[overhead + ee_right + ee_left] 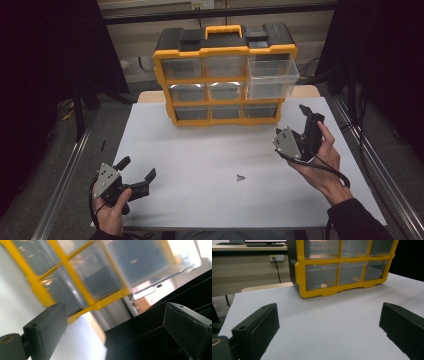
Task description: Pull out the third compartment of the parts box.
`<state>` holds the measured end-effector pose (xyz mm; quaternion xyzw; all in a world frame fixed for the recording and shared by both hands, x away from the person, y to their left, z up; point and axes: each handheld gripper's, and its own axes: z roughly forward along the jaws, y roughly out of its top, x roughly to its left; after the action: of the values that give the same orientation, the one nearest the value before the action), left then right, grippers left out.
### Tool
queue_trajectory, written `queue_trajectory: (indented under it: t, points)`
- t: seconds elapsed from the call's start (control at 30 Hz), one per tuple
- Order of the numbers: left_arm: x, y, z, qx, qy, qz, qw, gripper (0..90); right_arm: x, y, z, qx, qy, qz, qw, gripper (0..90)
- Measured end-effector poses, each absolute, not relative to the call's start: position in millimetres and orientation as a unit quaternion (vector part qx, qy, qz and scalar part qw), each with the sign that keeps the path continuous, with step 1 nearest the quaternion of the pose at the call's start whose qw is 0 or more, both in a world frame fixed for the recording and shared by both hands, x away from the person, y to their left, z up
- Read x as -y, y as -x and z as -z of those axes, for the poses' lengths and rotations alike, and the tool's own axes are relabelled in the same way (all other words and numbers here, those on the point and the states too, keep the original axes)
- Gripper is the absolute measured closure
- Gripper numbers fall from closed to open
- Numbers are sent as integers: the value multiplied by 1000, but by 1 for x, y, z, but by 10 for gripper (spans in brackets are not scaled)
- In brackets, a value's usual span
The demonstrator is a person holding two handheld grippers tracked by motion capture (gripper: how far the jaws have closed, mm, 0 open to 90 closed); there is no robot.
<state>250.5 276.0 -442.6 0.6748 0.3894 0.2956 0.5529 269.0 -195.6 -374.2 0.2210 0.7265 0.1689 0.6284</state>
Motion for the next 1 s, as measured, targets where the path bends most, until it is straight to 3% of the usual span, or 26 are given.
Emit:
queue_trajectory:
  t: [0.43,1.0]
  points:
    - [-275,-252,444,-395,-673,-295,552,27,219,-258,391,-732,-306,-254,553,67]
    - [-278,-249,442,-383,-675,-295,557,25,254,-242,408,-717,-416,-410,379,62]
